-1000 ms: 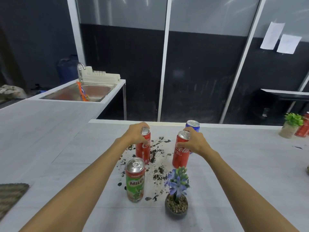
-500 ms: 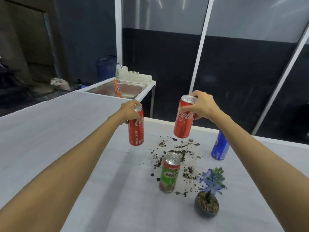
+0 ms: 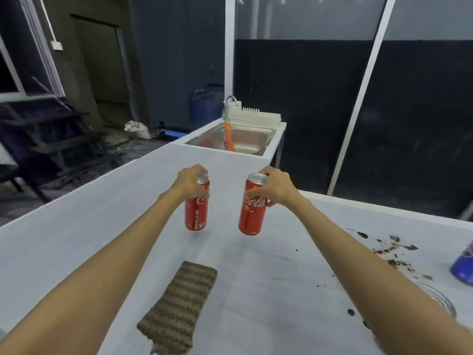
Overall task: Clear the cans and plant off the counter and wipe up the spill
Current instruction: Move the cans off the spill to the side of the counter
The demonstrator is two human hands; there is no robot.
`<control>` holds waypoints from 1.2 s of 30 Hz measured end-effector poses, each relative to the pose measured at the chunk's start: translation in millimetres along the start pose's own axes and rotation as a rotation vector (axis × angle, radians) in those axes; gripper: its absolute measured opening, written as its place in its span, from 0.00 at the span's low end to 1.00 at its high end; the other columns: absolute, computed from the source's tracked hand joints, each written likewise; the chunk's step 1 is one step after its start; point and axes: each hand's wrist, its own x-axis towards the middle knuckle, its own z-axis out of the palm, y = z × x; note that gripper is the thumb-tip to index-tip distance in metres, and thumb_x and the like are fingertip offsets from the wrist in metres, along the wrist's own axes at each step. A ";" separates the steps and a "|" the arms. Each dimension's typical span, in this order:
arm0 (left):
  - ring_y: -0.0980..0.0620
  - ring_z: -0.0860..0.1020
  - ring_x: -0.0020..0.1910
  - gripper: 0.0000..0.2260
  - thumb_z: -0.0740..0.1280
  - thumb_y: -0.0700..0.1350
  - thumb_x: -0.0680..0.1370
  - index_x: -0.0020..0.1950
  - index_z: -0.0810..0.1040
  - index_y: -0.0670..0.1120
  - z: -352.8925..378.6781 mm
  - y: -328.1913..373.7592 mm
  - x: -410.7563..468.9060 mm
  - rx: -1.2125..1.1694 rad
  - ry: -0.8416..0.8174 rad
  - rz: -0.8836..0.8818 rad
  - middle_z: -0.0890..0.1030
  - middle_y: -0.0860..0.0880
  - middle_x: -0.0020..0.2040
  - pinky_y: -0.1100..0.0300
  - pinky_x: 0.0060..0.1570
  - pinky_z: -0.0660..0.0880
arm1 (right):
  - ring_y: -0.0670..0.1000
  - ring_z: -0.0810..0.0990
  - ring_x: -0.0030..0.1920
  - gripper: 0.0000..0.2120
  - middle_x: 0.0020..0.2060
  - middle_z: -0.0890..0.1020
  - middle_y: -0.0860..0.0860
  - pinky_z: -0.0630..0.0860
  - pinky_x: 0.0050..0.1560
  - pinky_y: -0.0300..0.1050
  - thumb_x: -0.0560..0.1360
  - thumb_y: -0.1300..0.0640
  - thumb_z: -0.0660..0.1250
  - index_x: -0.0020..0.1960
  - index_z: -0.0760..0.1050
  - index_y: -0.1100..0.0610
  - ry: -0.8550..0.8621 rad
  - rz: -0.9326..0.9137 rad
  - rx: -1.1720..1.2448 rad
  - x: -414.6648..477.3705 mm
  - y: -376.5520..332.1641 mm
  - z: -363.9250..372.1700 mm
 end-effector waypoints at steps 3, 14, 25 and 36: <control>0.39 0.71 0.64 0.28 0.73 0.37 0.68 0.65 0.69 0.47 -4.4 -24.4 17.8 0.003 -0.011 -0.008 0.70 0.40 0.66 0.49 0.58 0.72 | 0.58 0.78 0.54 0.30 0.58 0.77 0.58 0.82 0.46 0.53 0.64 0.52 0.77 0.62 0.68 0.57 0.008 -0.012 0.003 23.9 -5.4 34.9; 0.40 0.69 0.65 0.30 0.73 0.39 0.69 0.68 0.65 0.48 -6.4 -59.2 47.8 0.039 -0.122 -0.037 0.67 0.40 0.68 0.50 0.58 0.72 | 0.59 0.77 0.59 0.36 0.62 0.76 0.58 0.78 0.57 0.55 0.65 0.49 0.76 0.66 0.64 0.55 -0.015 0.023 -0.088 67.8 -6.1 91.9; 0.43 0.63 0.71 0.26 0.68 0.47 0.74 0.70 0.66 0.48 21.0 50.9 -0.2 0.112 -0.124 0.258 0.64 0.43 0.72 0.50 0.67 0.63 | 0.57 0.72 0.65 0.35 0.68 0.69 0.58 0.71 0.59 0.48 0.69 0.53 0.74 0.70 0.62 0.58 -0.037 0.147 -0.219 10.0 26.7 -7.3; 0.50 0.67 0.68 0.22 0.68 0.51 0.73 0.66 0.71 0.51 140.3 189.5 -125.1 -0.103 -0.620 0.499 0.70 0.48 0.69 0.58 0.60 0.66 | 0.58 0.72 0.64 0.22 0.64 0.74 0.58 0.69 0.62 0.47 0.75 0.52 0.67 0.64 0.73 0.64 0.142 0.372 -0.448 -119.8 129.6 -187.8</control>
